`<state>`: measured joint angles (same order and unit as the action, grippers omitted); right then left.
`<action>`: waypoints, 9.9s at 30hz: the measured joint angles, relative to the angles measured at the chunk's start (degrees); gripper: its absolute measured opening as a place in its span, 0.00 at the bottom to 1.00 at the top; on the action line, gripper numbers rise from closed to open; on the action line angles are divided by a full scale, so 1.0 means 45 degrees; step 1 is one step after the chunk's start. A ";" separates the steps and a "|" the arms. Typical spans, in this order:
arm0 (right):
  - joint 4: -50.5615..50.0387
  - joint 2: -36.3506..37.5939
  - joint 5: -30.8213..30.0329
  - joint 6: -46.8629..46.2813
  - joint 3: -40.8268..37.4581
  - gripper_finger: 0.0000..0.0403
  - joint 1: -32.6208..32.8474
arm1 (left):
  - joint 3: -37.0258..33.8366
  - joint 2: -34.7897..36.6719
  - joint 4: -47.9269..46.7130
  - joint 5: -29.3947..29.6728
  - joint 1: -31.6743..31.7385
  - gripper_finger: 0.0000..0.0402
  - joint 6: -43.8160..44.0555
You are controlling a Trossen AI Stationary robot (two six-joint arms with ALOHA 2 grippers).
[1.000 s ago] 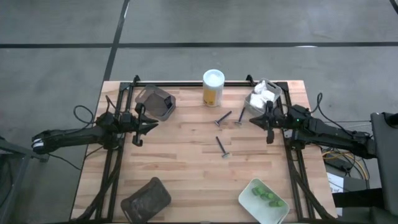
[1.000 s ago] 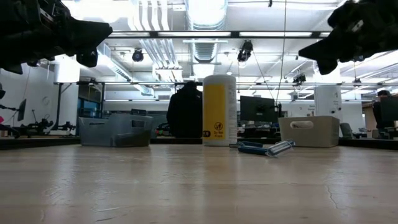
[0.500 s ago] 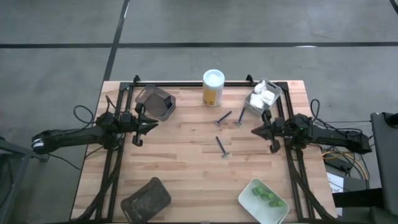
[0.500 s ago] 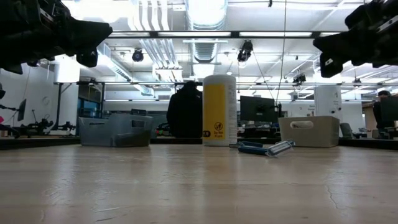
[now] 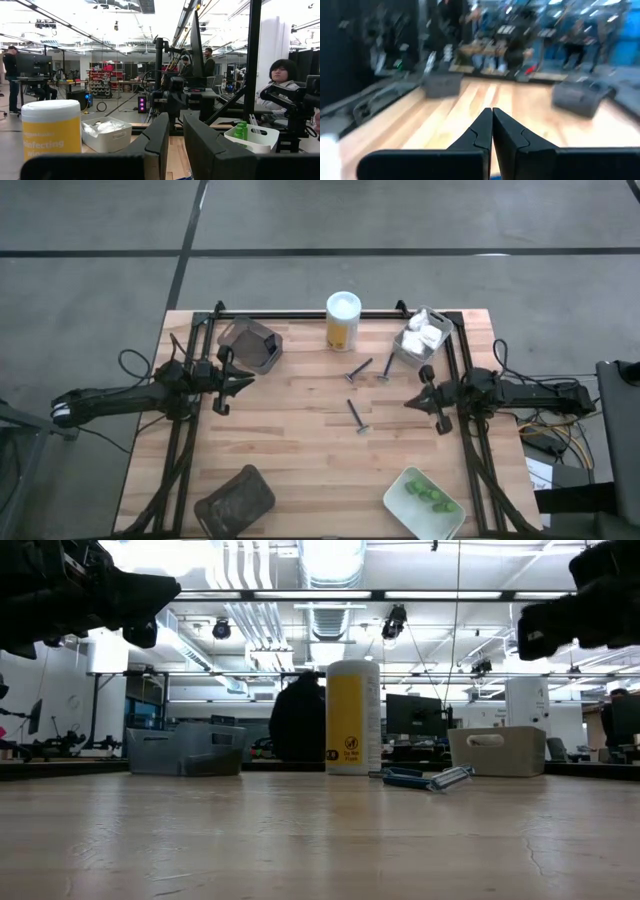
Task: Pick & Place Travel size toiletries
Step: Put the blue razor into the bottom black bin
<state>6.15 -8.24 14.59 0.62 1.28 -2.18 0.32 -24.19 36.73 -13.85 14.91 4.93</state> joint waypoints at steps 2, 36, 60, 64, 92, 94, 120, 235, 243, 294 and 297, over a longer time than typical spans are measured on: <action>-0.0757 -0.0002 0.0447 0.0095 0.0000 0.02 -0.0005 | 0.0000 0.0001 -0.0001 0.0000 -0.0002 0.16 0.0000; -0.0971 -0.0032 0.0424 -0.4977 -0.0005 0.02 -0.0019 | 0.0000 0.0001 0.3594 0.1666 -0.0008 0.16 0.7764; -0.0324 -0.0036 -0.3375 0.4887 -0.0015 0.02 -0.0078 | 0.3668 -0.1555 -0.4506 0.2565 -0.0018 0.14 0.6767; -0.0343 -0.0051 -0.3373 0.4867 -0.0015 0.02 -0.0078 | 0.5041 -0.2606 -0.4508 0.2506 -0.0018 0.14 0.5693; -0.0610 -0.0092 -0.3249 0.0525 -0.0044 0.02 -0.0078 | 1.8761 -1.5440 -1.4685 0.1554 -0.0805 0.25 -0.5322; -0.0610 -0.0109 -0.3250 0.0525 -0.0044 0.02 -0.0078 | 1.9280 -1.6099 -1.4840 0.1559 -0.0996 0.25 -0.6279; -0.0658 -0.0127 -0.3254 0.0535 -0.0049 0.02 -0.0080 | 2.0181 -2.0766 -1.4011 0.1768 -0.2563 0.29 -1.0089; -0.0649 -0.0202 -0.3254 0.0528 -0.0049 0.02 -0.0082 | 1.9695 -1.6743 -1.5995 0.1455 -0.2509 0.09 -0.0656; -0.0650 -0.0198 -0.3253 0.0530 -0.0049 0.02 -0.0078 | 1.7758 -1.3934 -1.6069 0.1438 -0.3024 0.09 -0.1635; -0.0652 -0.0202 -0.3254 0.0530 -0.0049 0.02 -0.0078 | 1.1754 -0.8727 -1.5789 0.1334 -1.0850 0.09 -0.2460; -0.0649 -0.0202 -0.3254 0.0530 -0.0049 0.02 -0.0082 | 1.1754 -0.9125 -1.5929 0.1332 -1.1079 0.09 -0.2203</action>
<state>3.22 -9.15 -0.05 3.00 1.06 -2.55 53.21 -65.26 -34.95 -7.85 -34.95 -4.99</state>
